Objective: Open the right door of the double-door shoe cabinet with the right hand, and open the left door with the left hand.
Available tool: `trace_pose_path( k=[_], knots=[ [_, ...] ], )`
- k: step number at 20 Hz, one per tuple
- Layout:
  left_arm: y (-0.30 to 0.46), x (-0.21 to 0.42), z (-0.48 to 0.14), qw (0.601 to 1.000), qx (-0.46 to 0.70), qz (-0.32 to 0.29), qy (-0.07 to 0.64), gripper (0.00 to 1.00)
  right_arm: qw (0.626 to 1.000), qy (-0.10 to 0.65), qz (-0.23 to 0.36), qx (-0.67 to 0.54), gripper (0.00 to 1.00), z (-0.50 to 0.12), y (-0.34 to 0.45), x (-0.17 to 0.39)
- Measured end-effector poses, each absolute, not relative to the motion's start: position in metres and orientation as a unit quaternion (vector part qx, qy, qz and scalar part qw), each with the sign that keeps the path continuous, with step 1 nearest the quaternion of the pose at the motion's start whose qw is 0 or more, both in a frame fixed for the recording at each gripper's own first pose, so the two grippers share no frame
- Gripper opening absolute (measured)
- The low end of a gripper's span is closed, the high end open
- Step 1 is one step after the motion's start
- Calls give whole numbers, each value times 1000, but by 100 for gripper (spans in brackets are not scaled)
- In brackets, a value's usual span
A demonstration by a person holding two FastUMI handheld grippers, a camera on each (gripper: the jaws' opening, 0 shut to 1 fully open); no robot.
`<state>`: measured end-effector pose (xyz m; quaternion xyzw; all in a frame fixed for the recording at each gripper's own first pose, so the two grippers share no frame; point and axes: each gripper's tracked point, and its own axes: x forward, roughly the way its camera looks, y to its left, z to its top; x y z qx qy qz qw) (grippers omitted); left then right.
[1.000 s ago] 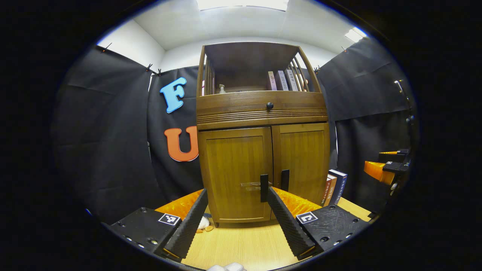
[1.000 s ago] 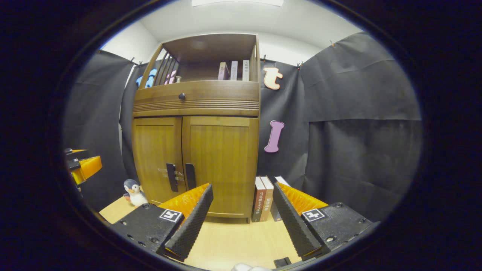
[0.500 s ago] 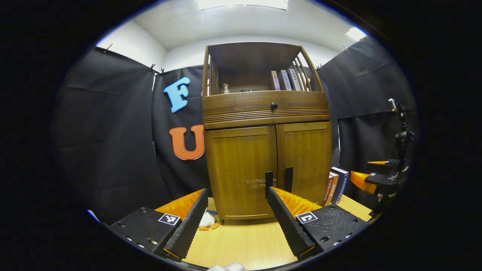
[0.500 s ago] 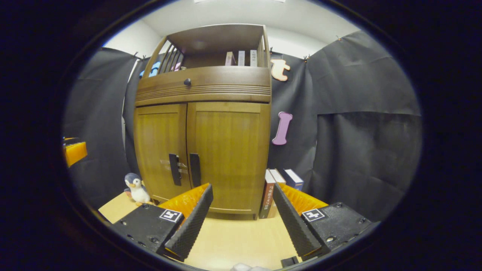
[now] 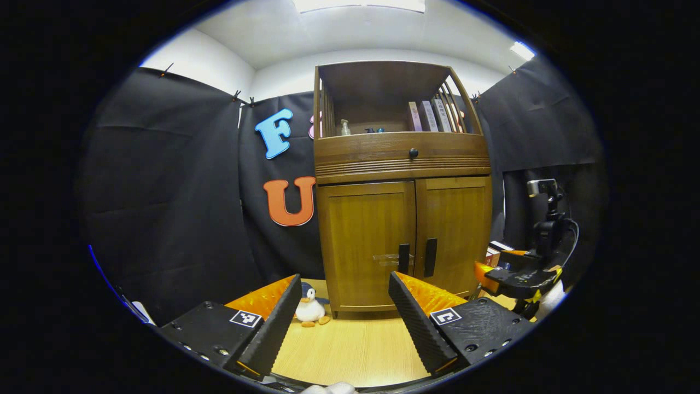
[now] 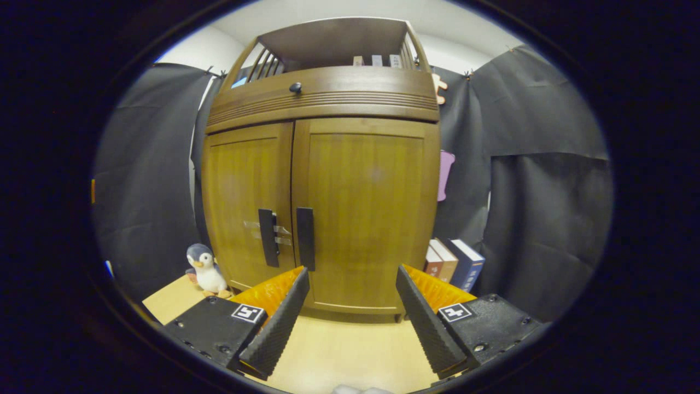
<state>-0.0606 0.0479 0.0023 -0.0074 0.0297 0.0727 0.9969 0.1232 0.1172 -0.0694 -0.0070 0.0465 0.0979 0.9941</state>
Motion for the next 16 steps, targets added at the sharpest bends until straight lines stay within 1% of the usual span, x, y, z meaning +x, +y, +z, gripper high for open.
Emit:
trace_pose_path(
  k=[7,12,14,15,16],
  knots=[
    [65,-62,-7,993,-4,109,50,96,991,72,113,6,100,-94,158,208],
    [62,-53,-1,992,0,119,50,96,986,106,124,20,99,-108,189,247],
    [61,-51,2,992,-2,120,49,96,986,108,128,19,96,-106,201,258],
    [61,-51,2,991,-2,121,49,96,986,107,125,18,90,-104,204,262],
    [64,-51,1,991,-1,124,50,96,986,109,125,19,87,-101,207,264]
  ],
)
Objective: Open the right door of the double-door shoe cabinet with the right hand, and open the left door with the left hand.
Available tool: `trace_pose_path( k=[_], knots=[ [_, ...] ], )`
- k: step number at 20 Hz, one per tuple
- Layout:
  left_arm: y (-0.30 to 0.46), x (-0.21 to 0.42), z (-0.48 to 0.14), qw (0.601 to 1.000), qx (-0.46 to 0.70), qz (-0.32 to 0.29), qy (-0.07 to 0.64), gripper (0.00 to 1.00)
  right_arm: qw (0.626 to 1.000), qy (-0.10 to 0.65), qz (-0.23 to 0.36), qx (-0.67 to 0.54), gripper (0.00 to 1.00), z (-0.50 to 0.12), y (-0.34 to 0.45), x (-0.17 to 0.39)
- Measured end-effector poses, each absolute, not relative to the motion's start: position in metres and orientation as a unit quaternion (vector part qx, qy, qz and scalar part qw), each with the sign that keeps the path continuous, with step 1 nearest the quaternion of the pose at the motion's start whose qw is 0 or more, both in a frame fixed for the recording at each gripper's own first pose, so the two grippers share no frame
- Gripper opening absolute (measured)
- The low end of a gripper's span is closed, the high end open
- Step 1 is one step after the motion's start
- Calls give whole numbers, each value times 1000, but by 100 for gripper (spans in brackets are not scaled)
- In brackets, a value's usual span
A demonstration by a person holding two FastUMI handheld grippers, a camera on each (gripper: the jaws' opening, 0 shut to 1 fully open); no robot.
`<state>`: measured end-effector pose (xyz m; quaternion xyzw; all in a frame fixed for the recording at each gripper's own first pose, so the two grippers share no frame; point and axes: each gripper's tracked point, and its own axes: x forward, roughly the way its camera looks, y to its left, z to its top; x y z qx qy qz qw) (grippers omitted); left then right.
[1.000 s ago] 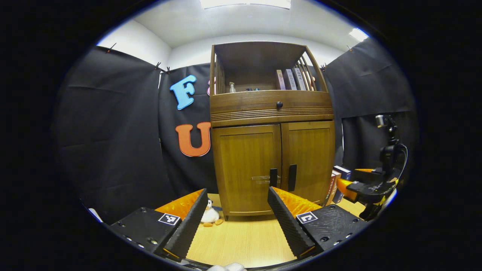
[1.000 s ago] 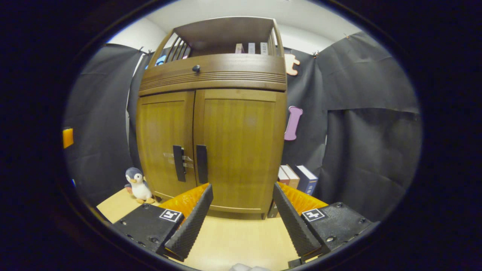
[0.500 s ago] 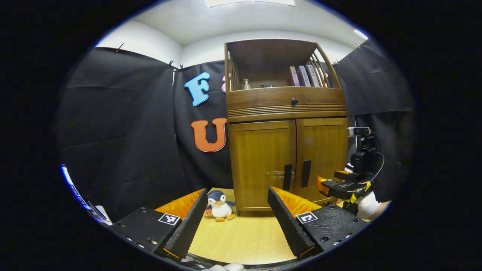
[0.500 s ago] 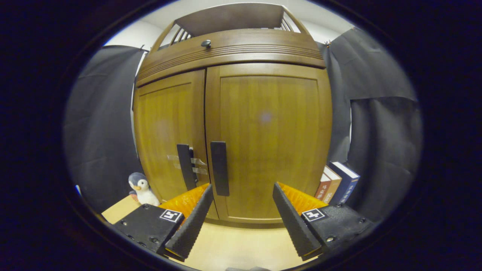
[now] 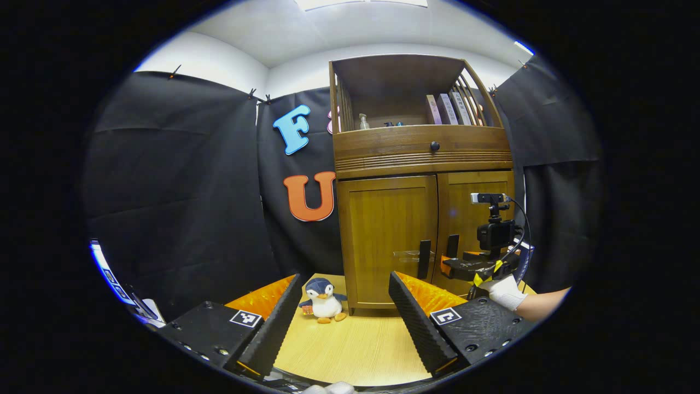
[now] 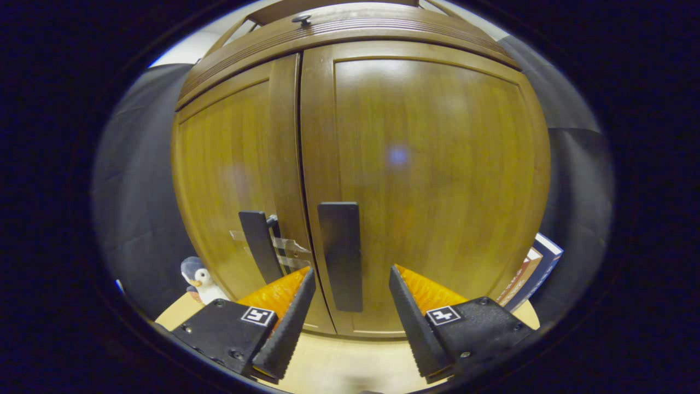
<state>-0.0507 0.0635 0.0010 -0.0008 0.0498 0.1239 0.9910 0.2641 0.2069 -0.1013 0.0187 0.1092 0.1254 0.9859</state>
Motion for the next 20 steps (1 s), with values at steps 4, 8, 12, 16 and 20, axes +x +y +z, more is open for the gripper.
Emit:
trace_pose_path(
  k=[4,8,12,16,20],
  knots=[
    [76,-52,-3,989,4,136,57,96,986,111,125,24,73,-98,215,277],
    [85,-55,-4,988,-1,145,58,96,986,119,118,23,54,-100,215,283],
    [89,-58,-6,987,-6,148,60,96,985,124,118,17,36,-101,212,283],
    [93,-59,-7,987,-16,152,54,96,984,127,125,7,32,-103,210,279],
    [100,-64,-10,987,-21,149,51,96,982,132,136,8,31,-106,208,263]
  ],
)
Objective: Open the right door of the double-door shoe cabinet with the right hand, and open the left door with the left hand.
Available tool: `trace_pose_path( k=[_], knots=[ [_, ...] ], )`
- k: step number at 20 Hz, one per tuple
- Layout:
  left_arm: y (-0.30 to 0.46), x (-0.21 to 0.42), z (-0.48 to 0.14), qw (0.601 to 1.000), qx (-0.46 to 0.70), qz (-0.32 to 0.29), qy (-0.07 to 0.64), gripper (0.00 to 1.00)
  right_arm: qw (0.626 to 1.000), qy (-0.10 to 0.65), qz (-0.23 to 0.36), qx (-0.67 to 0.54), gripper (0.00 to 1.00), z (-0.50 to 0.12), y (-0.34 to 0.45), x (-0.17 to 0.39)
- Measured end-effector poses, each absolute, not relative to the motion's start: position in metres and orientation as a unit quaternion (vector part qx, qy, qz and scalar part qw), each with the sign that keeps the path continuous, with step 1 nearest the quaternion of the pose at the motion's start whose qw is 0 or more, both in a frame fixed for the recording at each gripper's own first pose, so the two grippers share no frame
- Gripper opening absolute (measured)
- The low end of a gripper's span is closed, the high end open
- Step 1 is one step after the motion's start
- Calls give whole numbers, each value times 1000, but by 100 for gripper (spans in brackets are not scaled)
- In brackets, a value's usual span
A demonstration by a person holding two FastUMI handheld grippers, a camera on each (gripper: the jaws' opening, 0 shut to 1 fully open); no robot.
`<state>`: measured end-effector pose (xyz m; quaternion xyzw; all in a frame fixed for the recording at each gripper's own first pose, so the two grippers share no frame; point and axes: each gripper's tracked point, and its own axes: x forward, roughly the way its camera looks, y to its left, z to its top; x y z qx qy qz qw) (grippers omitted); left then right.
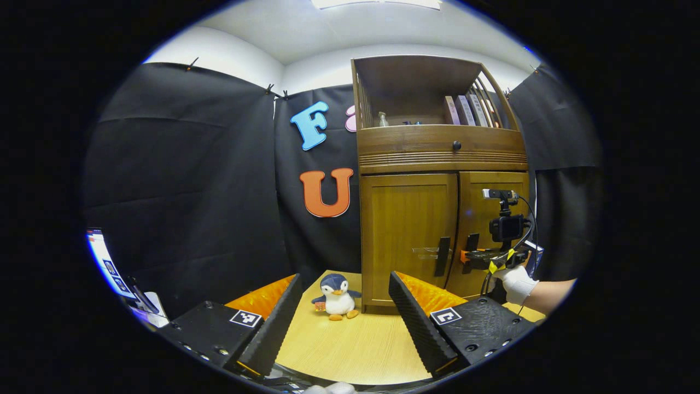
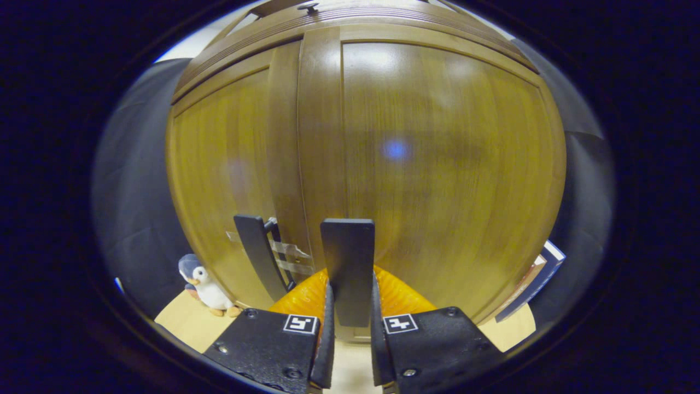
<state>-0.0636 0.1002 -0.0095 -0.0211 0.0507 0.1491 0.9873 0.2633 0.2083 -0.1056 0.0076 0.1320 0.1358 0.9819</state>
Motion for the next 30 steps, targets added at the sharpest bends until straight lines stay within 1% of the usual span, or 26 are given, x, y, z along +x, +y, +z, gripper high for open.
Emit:
trace_pose_path(
  k=[7,22,30],
  knots=[
    [93,-68,-11,990,-22,129,46,96,978,137,159,-3,31,-109,195,228],
    [42,-63,-16,997,-20,53,45,96,972,139,188,-17,30,-116,136,147],
    [11,-48,-11,999,-18,10,42,96,973,139,183,-26,30,-118,97,118]
  ],
)
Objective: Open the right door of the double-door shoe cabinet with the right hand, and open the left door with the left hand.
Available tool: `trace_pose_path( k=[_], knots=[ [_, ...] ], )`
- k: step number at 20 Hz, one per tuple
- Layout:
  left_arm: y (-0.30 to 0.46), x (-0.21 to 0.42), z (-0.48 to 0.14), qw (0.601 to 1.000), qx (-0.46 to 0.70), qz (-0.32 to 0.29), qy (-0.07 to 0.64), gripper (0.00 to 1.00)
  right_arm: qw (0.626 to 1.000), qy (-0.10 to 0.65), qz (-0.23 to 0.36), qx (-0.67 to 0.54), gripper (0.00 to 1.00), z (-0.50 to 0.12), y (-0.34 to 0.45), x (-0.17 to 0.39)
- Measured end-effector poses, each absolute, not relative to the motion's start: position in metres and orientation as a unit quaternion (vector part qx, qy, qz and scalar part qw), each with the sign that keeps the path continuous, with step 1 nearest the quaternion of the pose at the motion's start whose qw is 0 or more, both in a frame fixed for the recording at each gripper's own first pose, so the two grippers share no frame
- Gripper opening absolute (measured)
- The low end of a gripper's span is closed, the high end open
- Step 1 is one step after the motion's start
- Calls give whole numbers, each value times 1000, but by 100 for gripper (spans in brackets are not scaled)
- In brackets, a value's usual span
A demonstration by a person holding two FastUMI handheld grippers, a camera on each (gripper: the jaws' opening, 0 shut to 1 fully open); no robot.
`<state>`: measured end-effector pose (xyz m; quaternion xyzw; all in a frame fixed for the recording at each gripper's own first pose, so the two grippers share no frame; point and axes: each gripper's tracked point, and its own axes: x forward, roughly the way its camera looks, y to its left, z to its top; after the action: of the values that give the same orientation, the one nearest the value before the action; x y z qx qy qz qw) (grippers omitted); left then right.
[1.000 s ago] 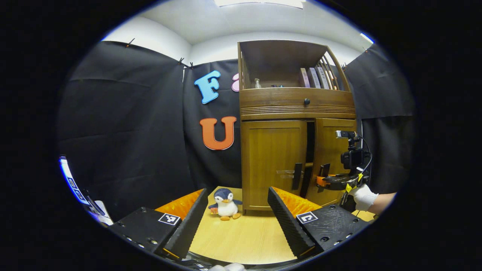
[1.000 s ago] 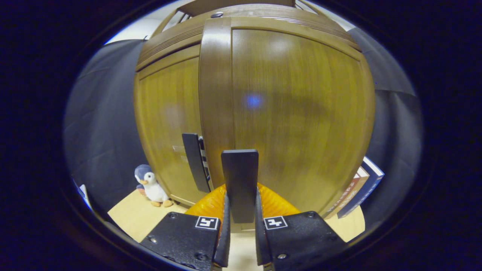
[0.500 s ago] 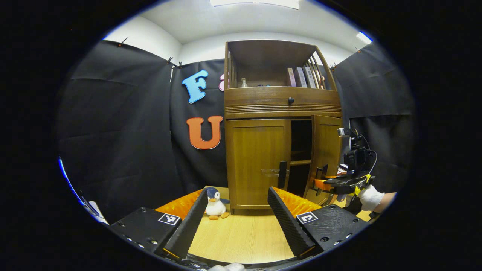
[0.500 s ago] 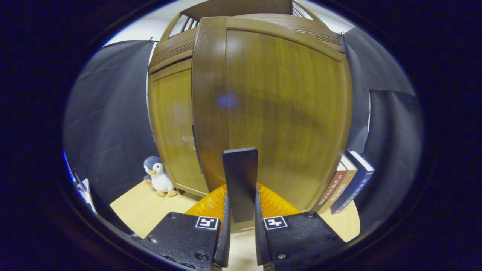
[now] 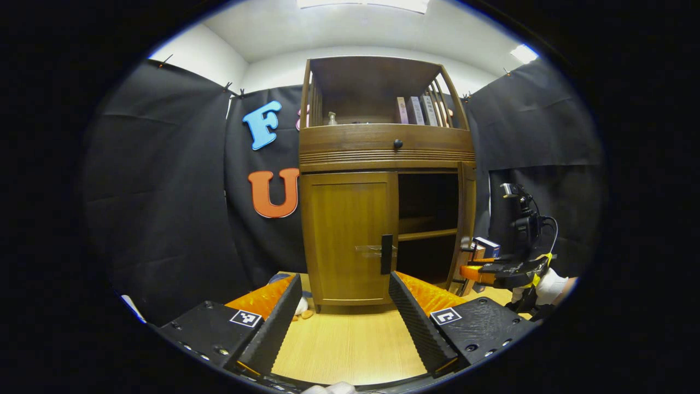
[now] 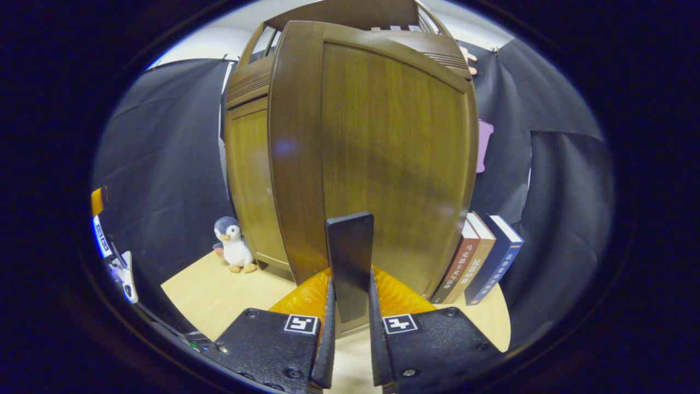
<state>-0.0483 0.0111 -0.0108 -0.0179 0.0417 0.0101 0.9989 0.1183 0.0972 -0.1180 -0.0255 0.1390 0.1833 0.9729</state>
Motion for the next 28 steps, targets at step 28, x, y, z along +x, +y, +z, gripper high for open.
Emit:
trace_pose_path(
  k=[28],
  knots=[
    [-64,-21,-25,995,-11,-80,55,96,987,147,60,12,6,-126,-64,95]
  ],
)
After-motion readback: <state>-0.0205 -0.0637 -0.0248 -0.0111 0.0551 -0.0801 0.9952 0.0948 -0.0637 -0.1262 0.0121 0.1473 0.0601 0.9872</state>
